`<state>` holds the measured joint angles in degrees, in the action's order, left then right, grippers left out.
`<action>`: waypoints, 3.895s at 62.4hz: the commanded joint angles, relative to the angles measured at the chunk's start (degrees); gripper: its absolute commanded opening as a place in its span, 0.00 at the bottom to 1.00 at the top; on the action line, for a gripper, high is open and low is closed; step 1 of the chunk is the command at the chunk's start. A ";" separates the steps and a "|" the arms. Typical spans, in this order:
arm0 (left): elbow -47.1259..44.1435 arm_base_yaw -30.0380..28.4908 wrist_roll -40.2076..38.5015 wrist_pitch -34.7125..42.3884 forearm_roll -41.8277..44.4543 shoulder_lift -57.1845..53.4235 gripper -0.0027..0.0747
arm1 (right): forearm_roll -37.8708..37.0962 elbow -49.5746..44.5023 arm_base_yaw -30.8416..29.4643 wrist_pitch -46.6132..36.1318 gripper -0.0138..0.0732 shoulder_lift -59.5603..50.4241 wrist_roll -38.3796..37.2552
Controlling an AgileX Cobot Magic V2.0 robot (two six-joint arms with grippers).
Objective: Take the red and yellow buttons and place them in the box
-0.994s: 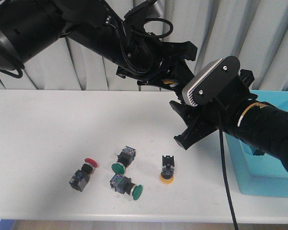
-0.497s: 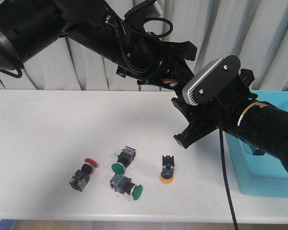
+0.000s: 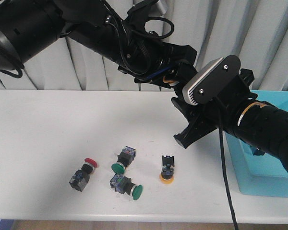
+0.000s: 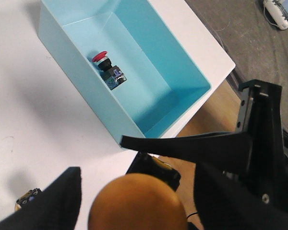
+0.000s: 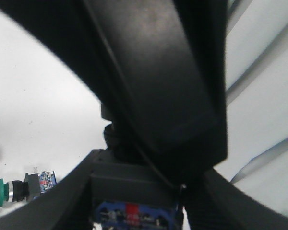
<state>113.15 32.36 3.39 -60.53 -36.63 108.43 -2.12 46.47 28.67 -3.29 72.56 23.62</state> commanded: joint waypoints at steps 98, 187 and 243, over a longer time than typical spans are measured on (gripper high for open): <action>1.70 0.16 -5.53 -2.53 47.32 -24.78 0.02 | 16.15 18.29 -44.54 22.19 0.23 19.98 -7.05; -2.57 0.16 -5.53 -2.27 47.26 -25.37 0.03 | 8.20 22.22 -44.54 24.63 0.67 33.82 -13.44; -2.57 0.16 -5.59 0.26 48.48 -25.37 0.03 | 15.87 22.22 -24.46 26.34 0.49 -18.59 -4.40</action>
<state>109.37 32.36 -1.39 -64.39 11.12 85.11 13.34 66.94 4.12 26.55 57.73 20.00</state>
